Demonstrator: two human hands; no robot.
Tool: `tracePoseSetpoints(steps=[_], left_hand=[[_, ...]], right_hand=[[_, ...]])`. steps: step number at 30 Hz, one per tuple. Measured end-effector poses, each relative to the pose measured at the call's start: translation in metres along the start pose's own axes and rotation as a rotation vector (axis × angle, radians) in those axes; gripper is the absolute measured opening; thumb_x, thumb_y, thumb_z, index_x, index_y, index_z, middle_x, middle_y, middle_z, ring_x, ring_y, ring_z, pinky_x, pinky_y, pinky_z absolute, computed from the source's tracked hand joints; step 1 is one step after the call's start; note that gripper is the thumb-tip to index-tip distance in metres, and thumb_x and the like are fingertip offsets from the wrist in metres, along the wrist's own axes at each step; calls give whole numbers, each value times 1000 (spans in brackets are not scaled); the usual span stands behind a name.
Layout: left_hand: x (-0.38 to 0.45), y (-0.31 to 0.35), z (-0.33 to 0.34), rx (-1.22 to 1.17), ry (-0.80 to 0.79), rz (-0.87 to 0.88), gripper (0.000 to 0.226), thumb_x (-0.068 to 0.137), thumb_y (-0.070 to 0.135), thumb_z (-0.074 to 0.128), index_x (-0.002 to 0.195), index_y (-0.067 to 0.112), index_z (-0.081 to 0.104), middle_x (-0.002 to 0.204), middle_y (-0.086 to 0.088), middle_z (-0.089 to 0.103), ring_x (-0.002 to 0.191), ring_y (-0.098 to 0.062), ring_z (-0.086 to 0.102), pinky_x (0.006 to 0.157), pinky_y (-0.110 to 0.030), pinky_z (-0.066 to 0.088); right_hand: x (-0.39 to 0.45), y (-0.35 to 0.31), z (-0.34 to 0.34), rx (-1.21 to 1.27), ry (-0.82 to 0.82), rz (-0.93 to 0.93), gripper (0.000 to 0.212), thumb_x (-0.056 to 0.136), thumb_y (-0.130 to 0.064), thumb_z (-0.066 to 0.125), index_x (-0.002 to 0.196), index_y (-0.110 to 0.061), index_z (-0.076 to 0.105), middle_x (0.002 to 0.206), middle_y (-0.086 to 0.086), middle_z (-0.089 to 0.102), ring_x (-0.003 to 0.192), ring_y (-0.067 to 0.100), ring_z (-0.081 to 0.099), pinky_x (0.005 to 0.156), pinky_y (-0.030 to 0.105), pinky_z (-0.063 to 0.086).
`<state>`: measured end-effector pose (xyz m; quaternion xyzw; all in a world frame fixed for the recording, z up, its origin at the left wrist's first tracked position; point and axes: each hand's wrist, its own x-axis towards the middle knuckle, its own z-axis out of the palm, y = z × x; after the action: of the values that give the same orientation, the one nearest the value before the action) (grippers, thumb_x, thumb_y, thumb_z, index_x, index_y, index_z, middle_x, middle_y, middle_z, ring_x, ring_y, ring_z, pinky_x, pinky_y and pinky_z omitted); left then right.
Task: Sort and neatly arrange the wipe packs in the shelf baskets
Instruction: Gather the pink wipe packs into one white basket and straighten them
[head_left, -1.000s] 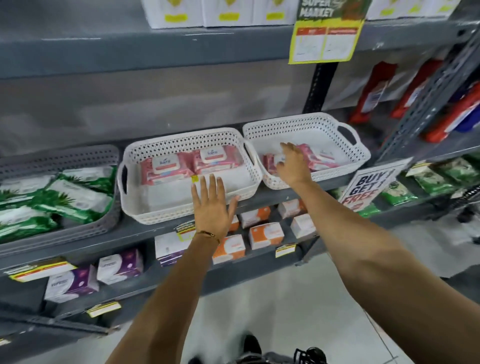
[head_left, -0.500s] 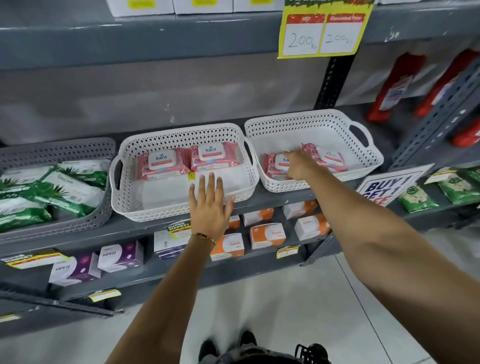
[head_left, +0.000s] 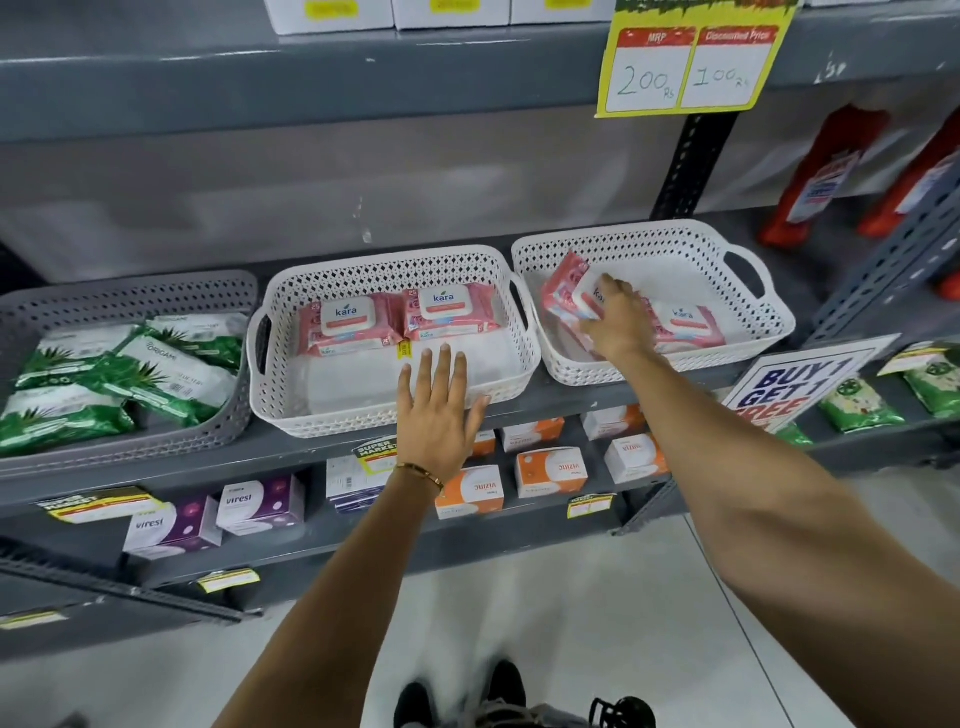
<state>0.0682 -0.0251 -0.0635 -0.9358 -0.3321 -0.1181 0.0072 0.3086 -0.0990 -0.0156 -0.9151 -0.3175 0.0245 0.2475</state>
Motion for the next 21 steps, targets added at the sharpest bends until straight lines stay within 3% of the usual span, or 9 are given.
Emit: tracePoseSetpoints(steps=[4,7,10,15,21], left_hand=[[-8,-23,-5,-3,-6,-11,71,95,50,7,135,4,44,138,-18,48,131,-36,39,108,-55,23],[-18,-51,-9,1,-4,-38,73,95,52,6,135,4,43,137,-20,48,131,-38,39,109,-55,21],[-28,-82,-14,-2,18,-75,73,96,52,7,134,2,45,136,-21,49,129,-40,41,108,-55,22],[-40,-119,-19,-3,38,-96,64,94,44,23,132,-3,45,135,-25,48,128,-43,41,106,-56,30],[-44,-136,-22,-1,26,-113,76,95,51,6,137,-5,36,141,-25,41,133,-40,33,113,-48,18]], right_hand=[[-9,-31,-2,194,112,-53,63,80,-14,71,135,-9,41,133,18,46,125,35,41,106,46,40],[-14,-64,-3,256,103,-147,69,77,-12,74,138,-9,41,136,17,45,126,32,39,109,42,37],[-21,-103,1,233,-39,-313,74,74,-8,77,140,-11,42,136,9,43,123,23,39,106,27,32],[-39,-161,32,52,-420,-491,78,73,-14,79,141,-13,41,141,11,42,130,28,37,111,40,31],[-62,-196,79,-73,-604,-603,80,75,-13,77,143,-14,36,146,8,39,133,24,37,114,38,31]])
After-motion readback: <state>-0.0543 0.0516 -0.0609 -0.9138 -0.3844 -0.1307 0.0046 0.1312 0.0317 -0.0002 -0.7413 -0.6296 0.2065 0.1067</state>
